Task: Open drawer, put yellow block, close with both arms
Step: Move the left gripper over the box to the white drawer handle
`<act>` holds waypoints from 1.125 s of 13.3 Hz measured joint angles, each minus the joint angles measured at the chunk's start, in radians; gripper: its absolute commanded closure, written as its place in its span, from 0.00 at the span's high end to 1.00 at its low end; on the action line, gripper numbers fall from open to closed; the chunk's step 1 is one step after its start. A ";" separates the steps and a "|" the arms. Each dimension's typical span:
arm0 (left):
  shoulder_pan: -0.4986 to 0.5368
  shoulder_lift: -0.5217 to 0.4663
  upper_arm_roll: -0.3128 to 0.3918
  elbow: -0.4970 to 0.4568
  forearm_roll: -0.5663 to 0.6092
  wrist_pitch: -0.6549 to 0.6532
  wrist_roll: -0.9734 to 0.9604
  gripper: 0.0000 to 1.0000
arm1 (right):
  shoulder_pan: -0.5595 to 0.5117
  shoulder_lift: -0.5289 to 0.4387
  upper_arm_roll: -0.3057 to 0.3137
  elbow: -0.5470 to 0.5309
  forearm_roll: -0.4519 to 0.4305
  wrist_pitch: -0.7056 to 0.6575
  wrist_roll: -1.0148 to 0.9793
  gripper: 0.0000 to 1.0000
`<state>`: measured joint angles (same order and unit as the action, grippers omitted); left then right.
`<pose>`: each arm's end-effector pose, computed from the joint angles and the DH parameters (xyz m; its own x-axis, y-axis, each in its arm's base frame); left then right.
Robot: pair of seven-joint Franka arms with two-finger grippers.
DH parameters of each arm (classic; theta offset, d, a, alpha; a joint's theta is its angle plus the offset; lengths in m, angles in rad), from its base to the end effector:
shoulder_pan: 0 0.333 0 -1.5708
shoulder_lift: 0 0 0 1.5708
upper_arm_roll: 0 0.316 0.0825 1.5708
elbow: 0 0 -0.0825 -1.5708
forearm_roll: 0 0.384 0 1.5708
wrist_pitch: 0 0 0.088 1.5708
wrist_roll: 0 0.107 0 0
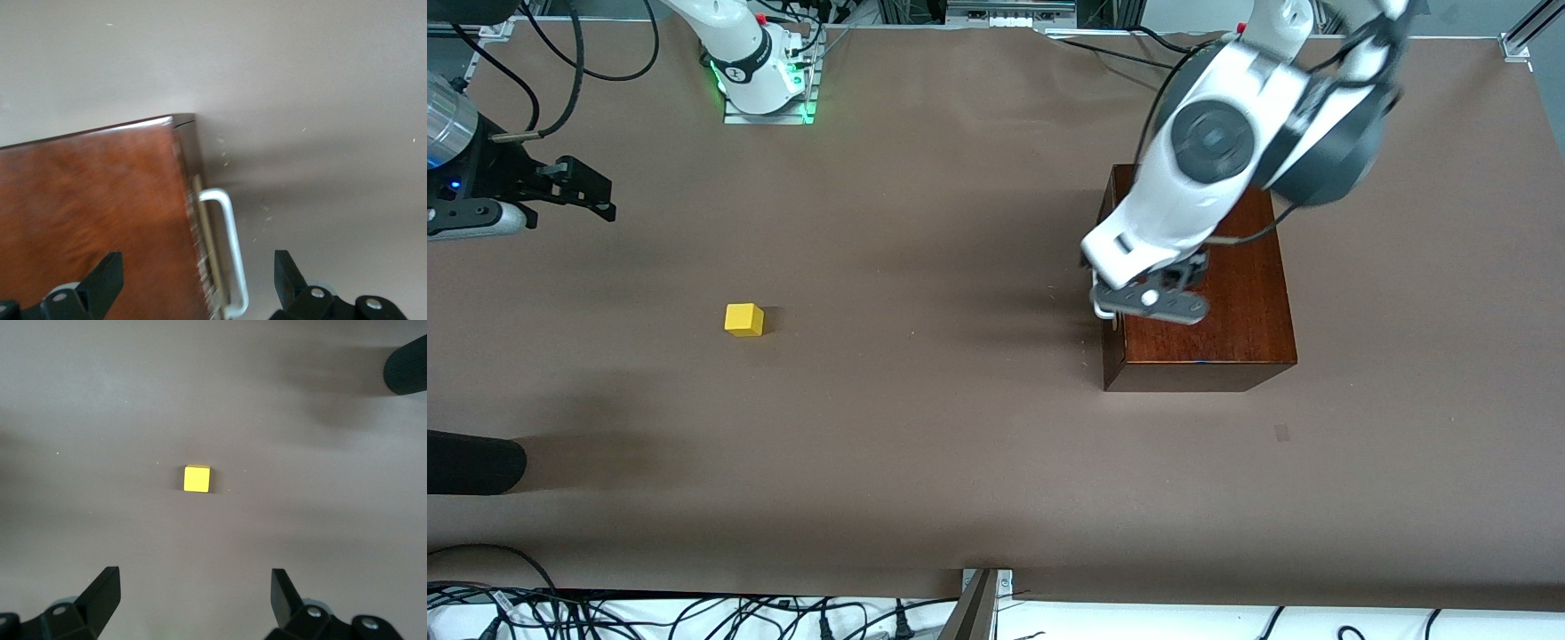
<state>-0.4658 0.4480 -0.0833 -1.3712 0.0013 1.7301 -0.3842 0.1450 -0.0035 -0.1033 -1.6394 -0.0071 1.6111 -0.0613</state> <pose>0.5867 -0.3472 0.4541 0.9831 -0.1572 -0.0942 -0.1579 -0.9875 -0.0006 0.5548 0.0223 0.5975 0.9944 0.1031 -0.0252 0.1033 -0.9946 0.0052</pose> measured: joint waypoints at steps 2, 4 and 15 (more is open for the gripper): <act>-0.016 0.041 0.000 0.004 0.000 0.017 -0.006 1.00 | 0.000 0.001 -0.003 0.000 0.000 0.002 0.000 1.00; -0.034 0.053 0.000 -0.001 0.000 0.012 -0.022 1.00 | 0.000 0.001 -0.002 0.000 0.001 0.001 0.000 1.00; -0.194 0.007 0.006 -0.328 0.126 0.206 -0.265 1.00 | 0.003 0.001 0.010 0.004 0.001 0.001 0.000 1.00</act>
<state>-0.6601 0.4550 -0.0776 -1.6987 0.1269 1.9365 -0.6489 0.1477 -0.0023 -0.0932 -1.6357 -0.0064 1.6121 -0.0613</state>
